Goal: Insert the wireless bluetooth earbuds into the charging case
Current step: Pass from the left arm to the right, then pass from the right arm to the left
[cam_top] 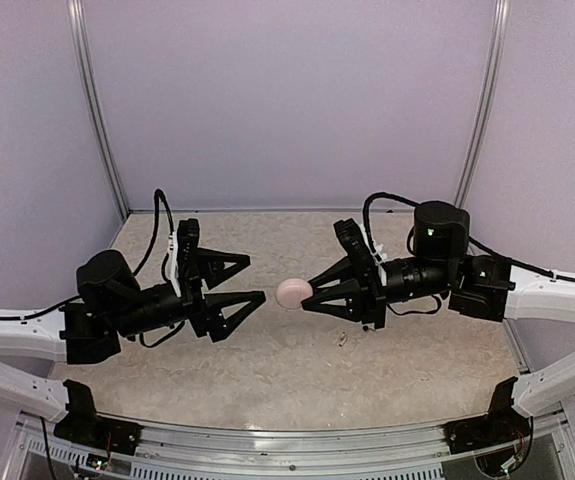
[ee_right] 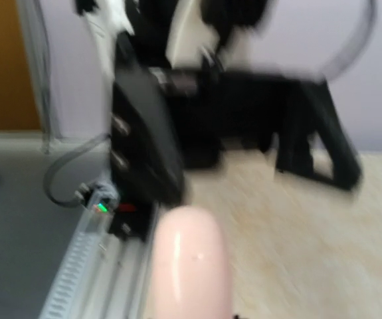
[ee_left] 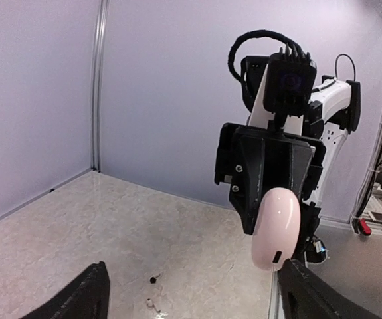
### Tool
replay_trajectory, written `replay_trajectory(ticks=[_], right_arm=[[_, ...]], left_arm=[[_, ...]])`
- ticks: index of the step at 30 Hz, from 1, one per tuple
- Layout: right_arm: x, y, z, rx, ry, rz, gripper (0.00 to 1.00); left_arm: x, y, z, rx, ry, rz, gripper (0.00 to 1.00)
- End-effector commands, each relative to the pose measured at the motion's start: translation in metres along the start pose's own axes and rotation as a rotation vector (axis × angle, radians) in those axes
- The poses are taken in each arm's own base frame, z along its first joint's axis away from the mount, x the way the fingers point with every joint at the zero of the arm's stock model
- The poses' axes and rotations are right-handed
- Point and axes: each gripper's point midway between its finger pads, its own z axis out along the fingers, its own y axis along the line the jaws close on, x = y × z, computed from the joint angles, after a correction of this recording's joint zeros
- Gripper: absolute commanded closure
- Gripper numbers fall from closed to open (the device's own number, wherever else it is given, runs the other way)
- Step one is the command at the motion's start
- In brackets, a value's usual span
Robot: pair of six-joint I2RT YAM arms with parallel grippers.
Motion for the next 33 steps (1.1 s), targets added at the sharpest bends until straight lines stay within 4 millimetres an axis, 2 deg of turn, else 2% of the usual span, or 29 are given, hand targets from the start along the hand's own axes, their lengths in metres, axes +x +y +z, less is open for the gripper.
replay_trajectory(ticks=[1, 5, 10, 13, 16, 21, 27, 33], right_arm=[[0.026, -0.016, -0.008, 0.117, 0.181, -0.005, 0.86], [0.04, -0.019, -0.009, 0.132, 0.249, 0.028, 0.88], [0.049, -0.017, -0.005, 0.1, 0.309, 0.065, 0.88], [0.055, -0.015, -0.001, 0.068, 0.347, 0.095, 0.89], [0.059, -0.01, 0.002, 0.035, 0.365, 0.121, 0.89], [0.063, -0.003, 0.007, -0.019, 0.396, 0.157, 0.89], [0.065, 0.007, 0.014, -0.072, 0.418, 0.174, 0.88], [0.068, 0.015, 0.019, -0.1, 0.442, 0.184, 0.88]], left_arm=[[0.011, 0.016, -0.027, -0.102, 0.169, 0.021, 0.02], [0.016, 0.03, -0.042, -0.185, 0.251, 0.033, 0.01], [0.032, 0.017, -0.039, -0.096, 0.326, 0.054, 0.01], [0.039, 0.002, -0.032, 0.002, 0.355, 0.063, 0.01], [0.05, -0.018, -0.024, 0.115, 0.37, 0.096, 0.07], [0.07, -0.036, -0.01, 0.198, 0.418, 0.124, 0.2], [0.08, -0.043, 0.007, 0.216, 0.413, 0.116, 0.31], [0.084, -0.049, 0.015, 0.237, 0.41, 0.106, 0.4]])
